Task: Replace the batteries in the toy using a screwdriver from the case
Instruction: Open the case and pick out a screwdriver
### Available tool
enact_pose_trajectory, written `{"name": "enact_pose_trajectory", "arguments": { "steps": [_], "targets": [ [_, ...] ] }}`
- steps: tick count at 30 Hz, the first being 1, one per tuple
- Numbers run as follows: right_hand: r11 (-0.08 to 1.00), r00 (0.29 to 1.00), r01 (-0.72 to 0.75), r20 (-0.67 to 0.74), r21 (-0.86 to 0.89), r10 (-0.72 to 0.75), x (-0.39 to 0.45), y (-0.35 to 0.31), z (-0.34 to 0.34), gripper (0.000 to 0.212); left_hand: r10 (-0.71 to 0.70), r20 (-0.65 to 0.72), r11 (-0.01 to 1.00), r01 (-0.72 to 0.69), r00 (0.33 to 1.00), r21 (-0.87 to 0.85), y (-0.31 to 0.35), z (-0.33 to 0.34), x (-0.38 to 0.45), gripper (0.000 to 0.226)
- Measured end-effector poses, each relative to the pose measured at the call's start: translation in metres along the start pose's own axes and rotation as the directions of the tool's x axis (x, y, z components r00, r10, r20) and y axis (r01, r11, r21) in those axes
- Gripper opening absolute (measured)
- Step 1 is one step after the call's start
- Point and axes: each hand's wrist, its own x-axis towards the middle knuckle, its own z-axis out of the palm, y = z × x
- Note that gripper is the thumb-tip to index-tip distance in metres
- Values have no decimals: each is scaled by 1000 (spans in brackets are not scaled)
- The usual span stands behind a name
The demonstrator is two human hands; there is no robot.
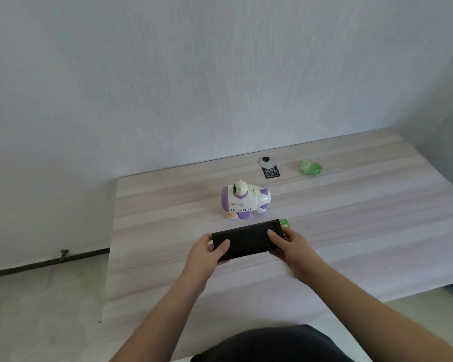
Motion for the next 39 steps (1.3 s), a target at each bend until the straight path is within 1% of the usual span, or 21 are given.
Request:
{"name": "enact_pose_trajectory", "arguments": {
  "steps": [3, 5, 8, 11, 14, 18, 21, 24, 26, 28, 30, 32, 36, 37, 39],
  "targets": [
    [979, 997, -65, 45, 192, 57, -2, 6, 0, 34, -24, -52, 999, 26, 998, 36, -2, 11, 4, 33],
    [964, 996, -84, 63, 251, 71, -2, 9, -1, 33, -11, -106, 995, 22, 994, 100, 0, 17, 3, 36],
    [968, 996, -80, 62, 238, 67, -3, 10, 1, 35, 38, -176, 979, -1, 984, 205, 8, 23, 1, 45],
    [975, 997, -77, 39, 208, 71, -1, 6, 2, 37, 56, -229, 955, 15, 972, 297, 12, 23, 3, 46],
    [976, 996, -87, 25, 202, 83, 0, 1, 2, 37, 51, -238, 957, 21, 970, 290, 12, 21, 5, 45],
    [980, 997, -70, 3, 188, 71, -1, -2, 2, 37, 45, -210, 967, 10, 977, 255, 14, 19, 3, 40],
    [978, 997, -64, -34, 198, 72, 0, -4, 1, 43, 18, -190, 975, 26, 982, 223, 11, 18, 2, 39],
    [953, 995, -67, -51, 297, 86, 1, -3, 3, 41, -26, -141, 992, 42, 990, 117, 8, 17, 1, 35],
    [923, 995, -81, -30, 376, 100, 2, -1, 8, 35, -62, -115, 997, 67, 991, 34, 10, 19, -3, 32],
    [894, 993, -106, 1, 435, 118, 0, 0, 14, 33, -76, -101, 997, 76, 992, 3, 11, 22, -5, 31],
    [887, 993, -117, 23, 447, 120, 0, -2, 20, 34, -86, -72, 996, 88, 994, 31, 14, 24, -8, 33],
    [902, 994, -105, 8, 420, 112, 2, -4, 23, 35, -115, -3, 993, 115, 993, 35, 17, 23, -10, 35],
    [945, 992, -92, -58, 314, 116, 4, -6, 23, 30, -172, 175, 969, 135, 969, 206, 26, 14, -9, 34],
    [951, 992, -93, -54, 294, 113, 4, -6, 23, 29, -172, 195, 963, 123, 966, 240, 28, 14, -8, 33],
    [962, 994, -98, -30, 257, 109, 3, -4, 24, 27, -150, 163, 929, 83, 975, 360, 33, 18, -6, 40]
  ]
}}
